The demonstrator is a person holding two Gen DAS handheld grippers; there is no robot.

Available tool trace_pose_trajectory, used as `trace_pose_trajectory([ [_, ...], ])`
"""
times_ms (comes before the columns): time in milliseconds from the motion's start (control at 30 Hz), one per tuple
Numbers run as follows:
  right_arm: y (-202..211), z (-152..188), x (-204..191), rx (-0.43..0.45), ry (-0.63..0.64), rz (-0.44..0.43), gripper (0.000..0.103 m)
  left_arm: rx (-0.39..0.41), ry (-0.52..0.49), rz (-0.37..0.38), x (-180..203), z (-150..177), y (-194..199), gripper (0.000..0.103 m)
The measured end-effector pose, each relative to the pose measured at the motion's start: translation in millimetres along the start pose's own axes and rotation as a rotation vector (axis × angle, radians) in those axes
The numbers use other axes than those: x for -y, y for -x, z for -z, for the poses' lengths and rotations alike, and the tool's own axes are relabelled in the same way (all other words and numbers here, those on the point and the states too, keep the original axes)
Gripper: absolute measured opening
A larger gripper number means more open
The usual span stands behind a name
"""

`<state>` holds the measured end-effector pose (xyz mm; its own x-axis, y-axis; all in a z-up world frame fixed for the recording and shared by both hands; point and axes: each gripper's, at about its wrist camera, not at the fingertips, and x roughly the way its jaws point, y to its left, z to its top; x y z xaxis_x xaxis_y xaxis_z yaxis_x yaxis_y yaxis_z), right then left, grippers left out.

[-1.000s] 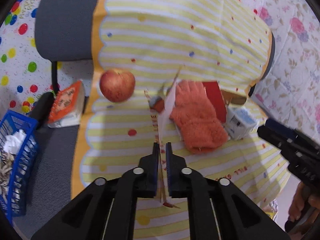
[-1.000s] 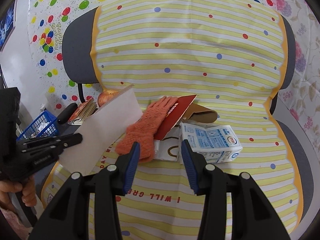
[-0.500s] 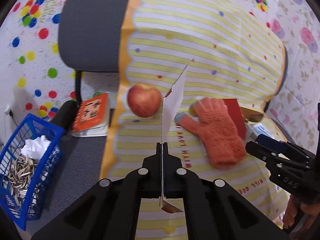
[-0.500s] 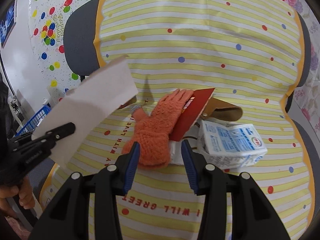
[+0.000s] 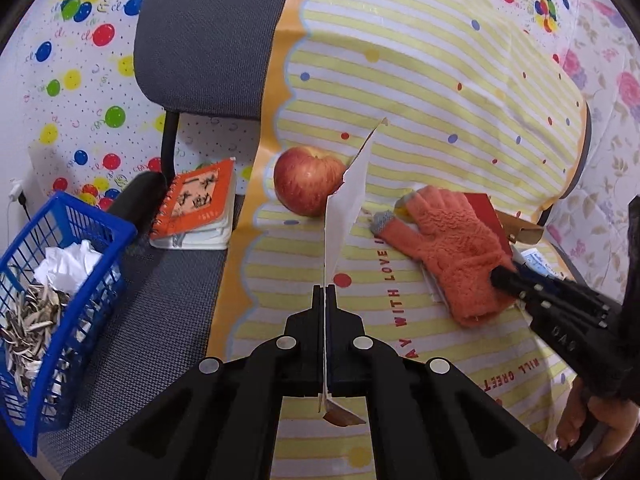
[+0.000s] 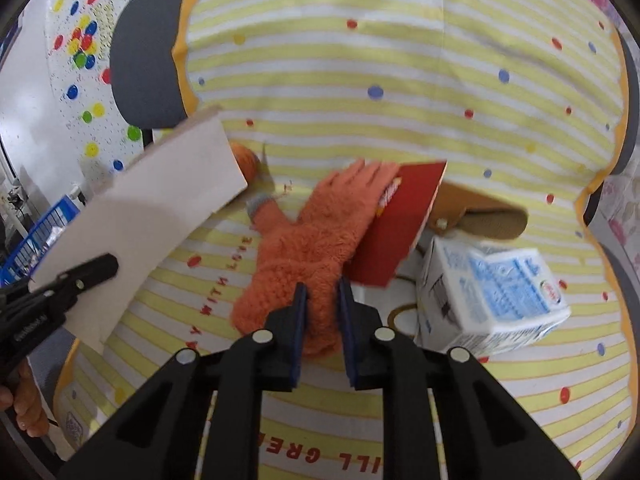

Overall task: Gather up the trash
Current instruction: 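Grasp the orange glove with the right tool and lift it, then carry the glove over the pink bin and open the right tool while the left tool drops the white card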

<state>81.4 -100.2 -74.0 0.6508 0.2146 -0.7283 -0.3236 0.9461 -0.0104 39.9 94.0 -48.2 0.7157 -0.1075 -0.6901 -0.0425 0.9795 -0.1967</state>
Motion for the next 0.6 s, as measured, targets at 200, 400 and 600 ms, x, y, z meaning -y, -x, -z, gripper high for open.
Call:
trace_pose_trajectory([
  [200, 38, -39, -1, 0.119, 0.051, 0.003, 0.013, 0.086, -0.02, -0.009, 8, -22, 30, 0.0],
  [400, 110, -57, 16, 0.268, 0.026, 0.006, 0.013, 0.166, -0.074, 0.018, 30, -37, 68, 0.0],
  [600, 165, -32, 37, 0.325, 0.003, 0.051, 0.013, 0.173, -0.129, 0.086, 64, -23, 91, 0.0],
])
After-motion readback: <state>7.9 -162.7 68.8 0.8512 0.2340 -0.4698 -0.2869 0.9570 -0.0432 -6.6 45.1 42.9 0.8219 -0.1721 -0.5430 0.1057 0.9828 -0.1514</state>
